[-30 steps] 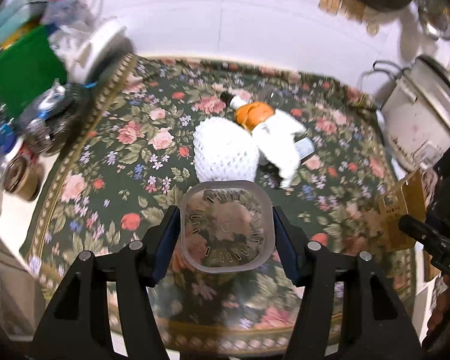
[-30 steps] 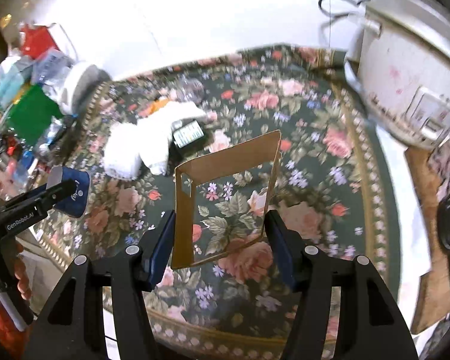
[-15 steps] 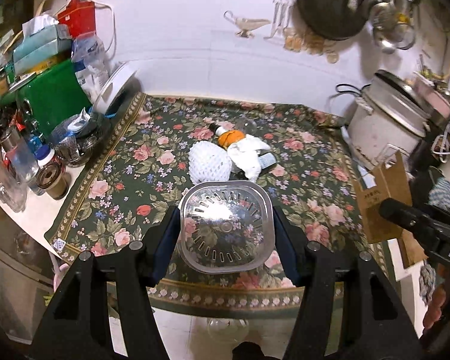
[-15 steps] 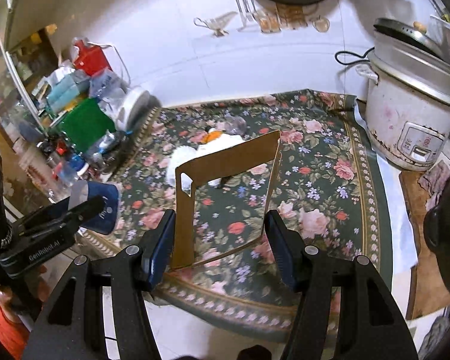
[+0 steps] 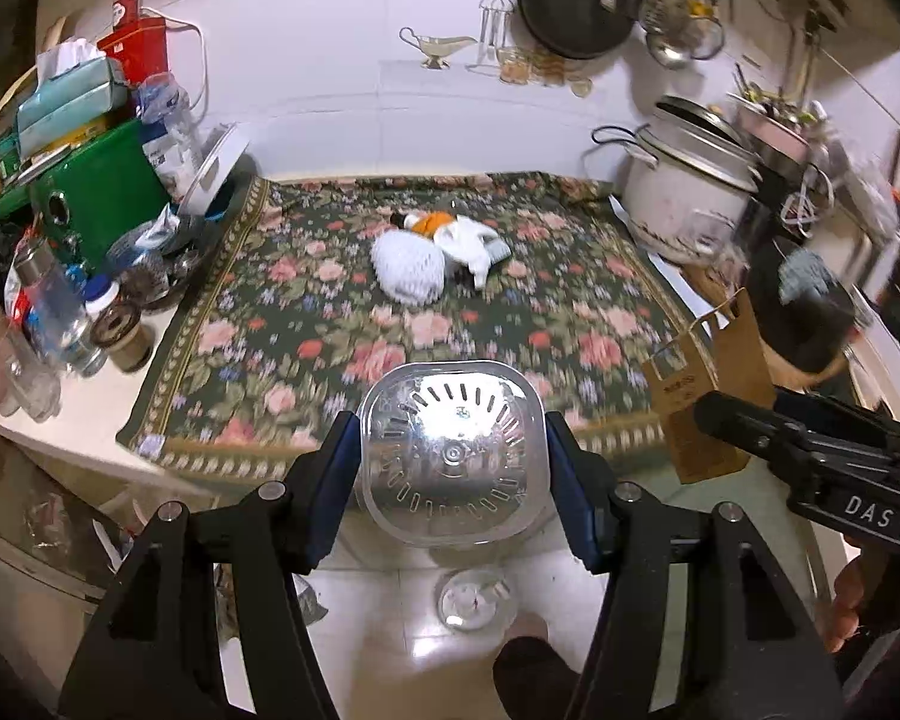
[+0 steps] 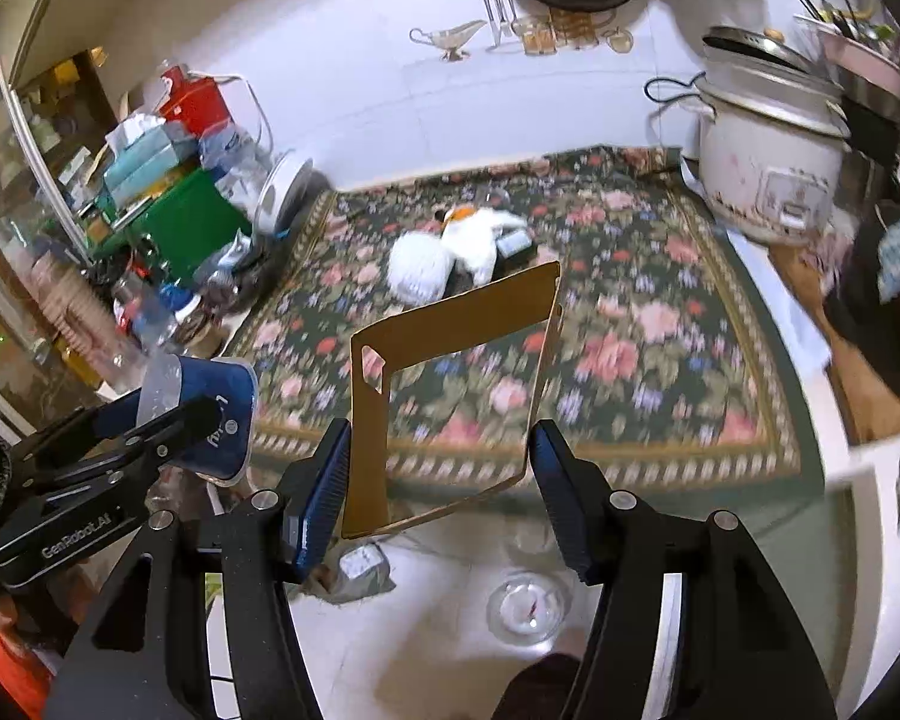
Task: Collect trash
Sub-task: 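Carry the plastic container and cardboard box down over the floor bowl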
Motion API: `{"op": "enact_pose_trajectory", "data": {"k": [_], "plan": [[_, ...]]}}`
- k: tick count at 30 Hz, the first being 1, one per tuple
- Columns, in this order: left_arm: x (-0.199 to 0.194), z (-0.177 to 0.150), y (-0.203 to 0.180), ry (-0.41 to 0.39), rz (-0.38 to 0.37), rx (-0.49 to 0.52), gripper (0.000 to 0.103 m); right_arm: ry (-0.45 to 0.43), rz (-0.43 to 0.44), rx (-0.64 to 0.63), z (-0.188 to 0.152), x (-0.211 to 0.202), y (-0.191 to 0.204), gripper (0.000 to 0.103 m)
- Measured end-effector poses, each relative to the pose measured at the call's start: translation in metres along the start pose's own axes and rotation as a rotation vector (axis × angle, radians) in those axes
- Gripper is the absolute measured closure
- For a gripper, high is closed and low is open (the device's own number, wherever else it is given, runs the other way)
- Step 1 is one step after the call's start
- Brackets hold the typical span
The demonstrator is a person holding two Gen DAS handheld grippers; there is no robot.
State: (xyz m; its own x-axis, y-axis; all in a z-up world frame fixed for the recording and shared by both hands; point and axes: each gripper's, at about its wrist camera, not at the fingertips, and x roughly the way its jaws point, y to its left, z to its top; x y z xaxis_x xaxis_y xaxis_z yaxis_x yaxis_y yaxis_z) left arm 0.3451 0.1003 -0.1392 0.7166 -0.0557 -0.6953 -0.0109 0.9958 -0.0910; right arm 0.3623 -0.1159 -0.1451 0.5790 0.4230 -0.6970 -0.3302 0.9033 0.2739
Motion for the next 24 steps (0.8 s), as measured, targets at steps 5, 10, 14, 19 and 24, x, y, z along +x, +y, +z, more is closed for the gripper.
{"op": "enact_pose_trajectory", "data": {"k": [5,10,14,19,24], "plan": [[-0.016,-0.038,0.012,0.03,-0.029,0.018,0.044,0.028,-0.022,0.037,-0.044,-0.007,0.019,0.046],[-0.011,-0.068,0.019,0.113,-0.061,0.009,0.044,0.099,-0.047,0.076,-0.075,-0.004,0.028,0.046],[-0.004,-0.09,0.021,0.168,-0.08,0.005,0.044,0.151,-0.063,0.09,-0.092,0.003,0.028,0.046],[0.02,-0.118,0.019,0.246,-0.088,-0.028,0.044,0.221,-0.082,0.101,-0.118,0.021,0.021,0.046],[0.058,-0.14,0.011,0.314,-0.068,-0.02,0.044,0.276,-0.098,0.126,-0.143,0.046,-0.002,0.046]]}}
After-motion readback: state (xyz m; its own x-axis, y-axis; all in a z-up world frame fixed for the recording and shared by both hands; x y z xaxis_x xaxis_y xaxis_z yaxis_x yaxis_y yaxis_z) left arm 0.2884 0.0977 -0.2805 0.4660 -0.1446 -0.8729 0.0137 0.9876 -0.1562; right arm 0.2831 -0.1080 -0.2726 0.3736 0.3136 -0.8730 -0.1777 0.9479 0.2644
